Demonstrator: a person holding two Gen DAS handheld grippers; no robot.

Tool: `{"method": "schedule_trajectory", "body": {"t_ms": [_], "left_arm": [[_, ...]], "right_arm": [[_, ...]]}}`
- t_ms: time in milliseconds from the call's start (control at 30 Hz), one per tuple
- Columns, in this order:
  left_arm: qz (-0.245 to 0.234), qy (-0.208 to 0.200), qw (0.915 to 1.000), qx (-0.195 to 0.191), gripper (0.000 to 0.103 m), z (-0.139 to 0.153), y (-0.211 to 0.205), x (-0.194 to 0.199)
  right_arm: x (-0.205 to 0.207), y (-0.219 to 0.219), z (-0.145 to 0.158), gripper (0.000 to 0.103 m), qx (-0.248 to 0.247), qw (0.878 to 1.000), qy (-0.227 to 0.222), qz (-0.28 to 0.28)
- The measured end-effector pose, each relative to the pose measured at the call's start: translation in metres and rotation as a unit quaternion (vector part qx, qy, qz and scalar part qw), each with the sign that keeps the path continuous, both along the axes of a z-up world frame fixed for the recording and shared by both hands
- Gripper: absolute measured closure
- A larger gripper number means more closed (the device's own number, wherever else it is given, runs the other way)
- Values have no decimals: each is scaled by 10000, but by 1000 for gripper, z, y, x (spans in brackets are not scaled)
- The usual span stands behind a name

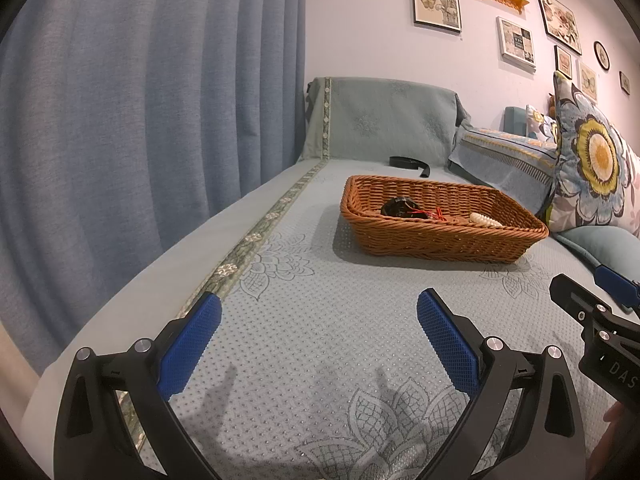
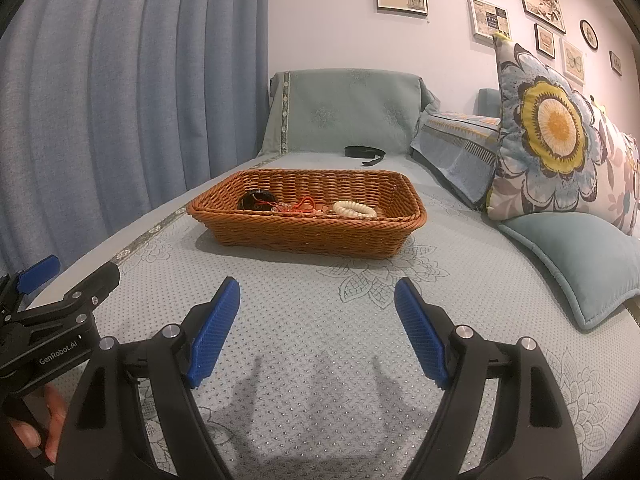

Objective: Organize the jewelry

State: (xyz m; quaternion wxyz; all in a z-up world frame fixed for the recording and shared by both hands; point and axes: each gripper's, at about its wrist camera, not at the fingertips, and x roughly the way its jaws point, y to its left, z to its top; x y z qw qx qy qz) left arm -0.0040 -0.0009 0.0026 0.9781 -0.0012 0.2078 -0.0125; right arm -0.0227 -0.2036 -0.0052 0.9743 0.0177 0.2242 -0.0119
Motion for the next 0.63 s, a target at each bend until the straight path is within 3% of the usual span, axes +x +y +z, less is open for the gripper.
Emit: {"method": "schedule_trajectory", "body": {"t_ms": [633], "left_arm": [[-26,-7,10000,75,7,-1,-1,0]], "right_arm": [[0,0,0,27,-3,10000,0,4]]}}
